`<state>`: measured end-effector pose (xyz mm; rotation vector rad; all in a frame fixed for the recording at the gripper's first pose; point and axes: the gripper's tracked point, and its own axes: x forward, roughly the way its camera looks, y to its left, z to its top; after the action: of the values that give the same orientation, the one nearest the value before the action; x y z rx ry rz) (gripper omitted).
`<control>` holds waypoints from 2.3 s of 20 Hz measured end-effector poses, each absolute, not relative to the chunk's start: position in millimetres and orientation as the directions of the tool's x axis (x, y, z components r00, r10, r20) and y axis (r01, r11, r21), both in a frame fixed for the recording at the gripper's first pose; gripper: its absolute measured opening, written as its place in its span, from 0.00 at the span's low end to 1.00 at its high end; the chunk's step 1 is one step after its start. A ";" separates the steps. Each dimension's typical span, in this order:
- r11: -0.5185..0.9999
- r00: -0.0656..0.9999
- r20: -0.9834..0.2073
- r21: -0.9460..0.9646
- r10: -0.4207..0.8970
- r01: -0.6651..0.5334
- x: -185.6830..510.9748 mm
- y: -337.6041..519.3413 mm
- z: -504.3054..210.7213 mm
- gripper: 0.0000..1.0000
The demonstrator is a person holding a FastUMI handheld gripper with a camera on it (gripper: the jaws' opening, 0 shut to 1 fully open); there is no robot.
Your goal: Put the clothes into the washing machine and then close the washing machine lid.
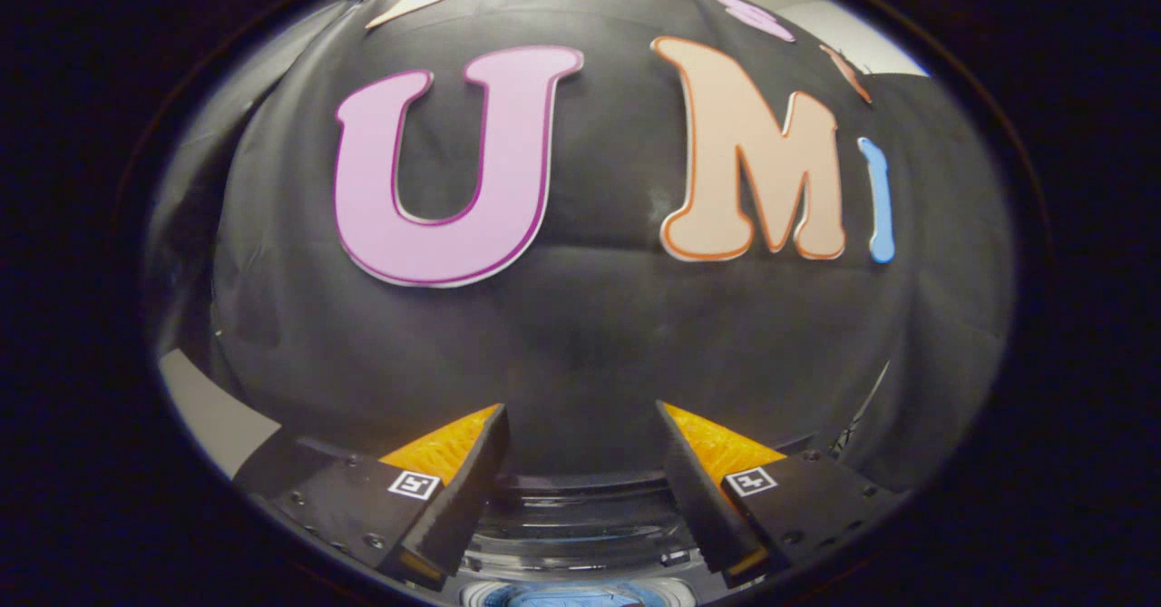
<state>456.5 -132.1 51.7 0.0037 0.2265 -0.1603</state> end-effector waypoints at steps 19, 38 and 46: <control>0.985 0.983 -0.086 0.041 -0.163 0.167 394.8 -125.6 54.0 0.98; 0.979 0.980 -0.035 0.040 -0.197 0.199 359.0 -125.5 51.1 0.98; 0.978 0.979 0.004 0.048 -0.202 0.202 347.3 -124.3 49.9 0.98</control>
<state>347.3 -124.3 49.9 0.0478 -0.0091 -0.2033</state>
